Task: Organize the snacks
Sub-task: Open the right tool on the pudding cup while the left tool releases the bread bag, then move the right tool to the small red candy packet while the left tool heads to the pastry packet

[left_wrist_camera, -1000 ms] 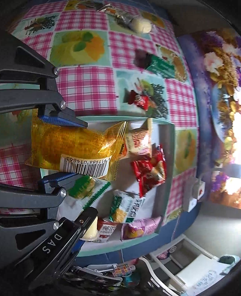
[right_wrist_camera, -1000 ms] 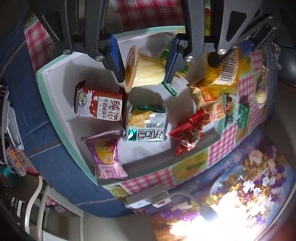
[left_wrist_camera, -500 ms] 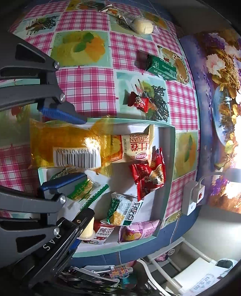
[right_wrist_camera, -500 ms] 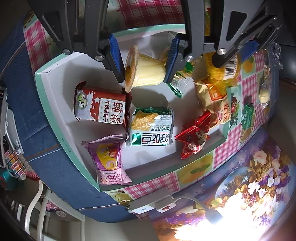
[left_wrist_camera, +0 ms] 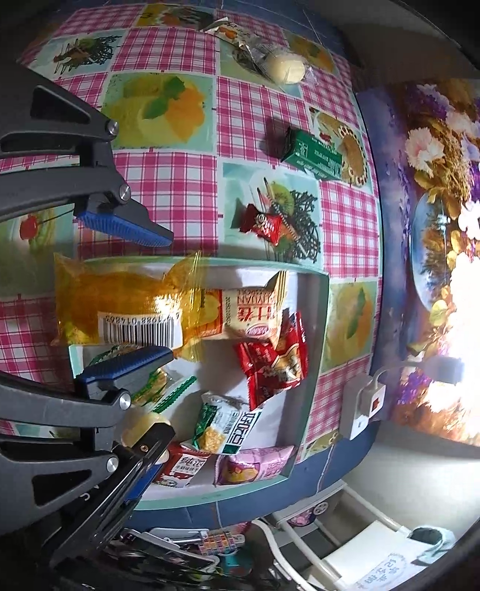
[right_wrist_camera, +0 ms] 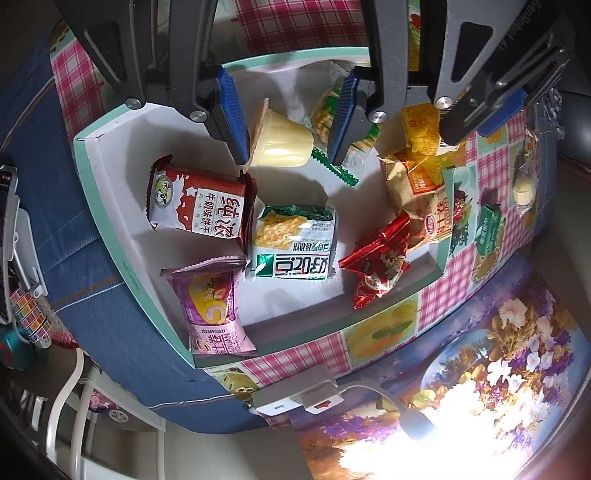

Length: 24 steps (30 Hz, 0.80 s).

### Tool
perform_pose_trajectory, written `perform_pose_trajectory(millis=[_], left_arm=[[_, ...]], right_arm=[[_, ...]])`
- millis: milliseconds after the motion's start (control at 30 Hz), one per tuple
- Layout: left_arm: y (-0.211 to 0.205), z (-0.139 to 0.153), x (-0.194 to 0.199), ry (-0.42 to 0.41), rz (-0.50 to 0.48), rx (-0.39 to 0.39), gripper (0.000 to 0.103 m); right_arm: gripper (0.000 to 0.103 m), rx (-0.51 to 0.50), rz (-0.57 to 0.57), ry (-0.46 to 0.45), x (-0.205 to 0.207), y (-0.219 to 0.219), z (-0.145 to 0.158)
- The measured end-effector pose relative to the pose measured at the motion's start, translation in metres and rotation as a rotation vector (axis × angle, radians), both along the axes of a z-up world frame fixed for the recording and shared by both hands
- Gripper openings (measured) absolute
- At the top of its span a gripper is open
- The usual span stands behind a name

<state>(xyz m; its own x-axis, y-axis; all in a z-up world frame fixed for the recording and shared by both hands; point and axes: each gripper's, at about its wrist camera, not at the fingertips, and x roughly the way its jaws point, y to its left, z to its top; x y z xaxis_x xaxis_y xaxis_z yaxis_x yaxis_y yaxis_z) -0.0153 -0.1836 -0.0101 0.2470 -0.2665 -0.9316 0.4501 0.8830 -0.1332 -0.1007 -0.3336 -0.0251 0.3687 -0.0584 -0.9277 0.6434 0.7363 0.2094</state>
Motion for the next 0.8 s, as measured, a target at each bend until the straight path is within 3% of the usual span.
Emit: perform_pose_trajectory(millis=[67, 167, 233, 267, 333, 433, 500, 700, 800], left_arm=[[0.003, 0.001, 0.002, -0.003, 0.014, 0.001, 0.058], [0.006, 0.0, 0.005, -0.011, 0.04, 0.011, 0.072], [0.01, 0.0, 0.008, -0.025, 0.067, 0.026, 0.082], [0.012, -0.001, 0.009, -0.03, 0.077, 0.032, 0.085], [0.016, -0.001, 0.012, -0.041, 0.096, 0.043, 0.085], [0.022, -0.002, 0.015, -0.051, 0.125, 0.053, 0.089], [0.024, -0.003, 0.017, -0.055, 0.139, 0.056, 0.095], [0.029, -0.005, 0.021, -0.058, 0.17, 0.069, 0.096], [0.031, -0.004, 0.022, -0.07, 0.183, 0.077, 0.096]], right_arm=[[0.047, -0.005, 0.001, 0.0, 0.0, -0.001, 0.001], [0.052, -0.024, 0.007, 0.004, 0.002, 0.0, 0.002], [0.068, -0.036, 0.019, 0.004, 0.004, 0.001, 0.003], [0.069, -0.041, 0.025, 0.002, 0.004, 0.002, 0.004], [0.073, -0.055, 0.042, 0.002, 0.006, 0.004, 0.005], [0.088, -0.078, 0.059, 0.012, 0.009, 0.006, 0.004], [0.09, -0.095, 0.066, 0.018, 0.009, 0.006, 0.004], [0.103, -0.114, 0.069, 0.02, 0.009, 0.005, 0.004], [0.103, -0.116, 0.07, 0.013, 0.008, 0.004, 0.004]])
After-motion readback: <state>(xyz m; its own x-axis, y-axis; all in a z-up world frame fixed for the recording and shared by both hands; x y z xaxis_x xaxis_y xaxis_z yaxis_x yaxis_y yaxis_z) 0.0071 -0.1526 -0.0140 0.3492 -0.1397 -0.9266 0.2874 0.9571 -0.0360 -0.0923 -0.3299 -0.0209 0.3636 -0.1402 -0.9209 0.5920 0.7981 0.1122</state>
